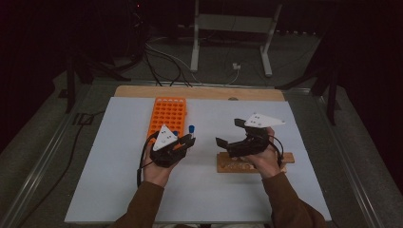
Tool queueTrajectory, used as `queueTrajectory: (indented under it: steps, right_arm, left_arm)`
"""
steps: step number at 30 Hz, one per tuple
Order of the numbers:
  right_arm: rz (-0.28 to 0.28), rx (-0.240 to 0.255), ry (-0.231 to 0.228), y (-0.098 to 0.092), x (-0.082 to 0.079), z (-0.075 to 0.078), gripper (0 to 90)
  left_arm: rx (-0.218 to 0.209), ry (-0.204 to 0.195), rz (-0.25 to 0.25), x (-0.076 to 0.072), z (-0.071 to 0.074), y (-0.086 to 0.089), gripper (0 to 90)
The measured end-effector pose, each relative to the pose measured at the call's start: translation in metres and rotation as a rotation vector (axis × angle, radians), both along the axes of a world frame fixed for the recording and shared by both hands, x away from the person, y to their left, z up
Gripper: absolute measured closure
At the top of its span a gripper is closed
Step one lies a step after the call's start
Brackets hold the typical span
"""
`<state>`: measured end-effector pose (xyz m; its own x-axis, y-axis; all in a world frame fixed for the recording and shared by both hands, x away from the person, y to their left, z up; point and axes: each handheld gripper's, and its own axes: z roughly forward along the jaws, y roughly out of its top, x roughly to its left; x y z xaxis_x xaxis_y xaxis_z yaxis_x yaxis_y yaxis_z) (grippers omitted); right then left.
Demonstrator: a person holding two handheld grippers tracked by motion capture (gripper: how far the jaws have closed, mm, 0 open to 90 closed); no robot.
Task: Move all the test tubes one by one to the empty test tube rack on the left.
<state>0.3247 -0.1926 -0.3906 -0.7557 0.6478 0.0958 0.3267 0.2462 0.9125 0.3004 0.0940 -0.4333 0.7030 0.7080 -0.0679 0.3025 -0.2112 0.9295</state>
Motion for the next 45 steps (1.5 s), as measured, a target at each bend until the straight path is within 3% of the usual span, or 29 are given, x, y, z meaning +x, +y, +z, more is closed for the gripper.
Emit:
queueTrajectory:
  steps: [24, 38, 45]
  right_arm:
    - [-0.087, -0.004, -0.017, -0.055, -0.011, -0.006, 0.0]
    - [-0.128, 0.016, -0.003, -0.080, -0.017, -0.019, 0.0]
    - [-0.143, 0.023, -0.001, -0.090, -0.018, -0.022, 0.0]
  left_arm:
    - [-0.023, -0.015, 0.133, 0.000, 0.001, 0.051, 77.9]
    - [0.007, -0.023, 0.184, 0.006, -0.005, 0.063, 77.9]
    - [0.031, -0.046, 0.221, 0.010, -0.010, 0.063, 77.8]
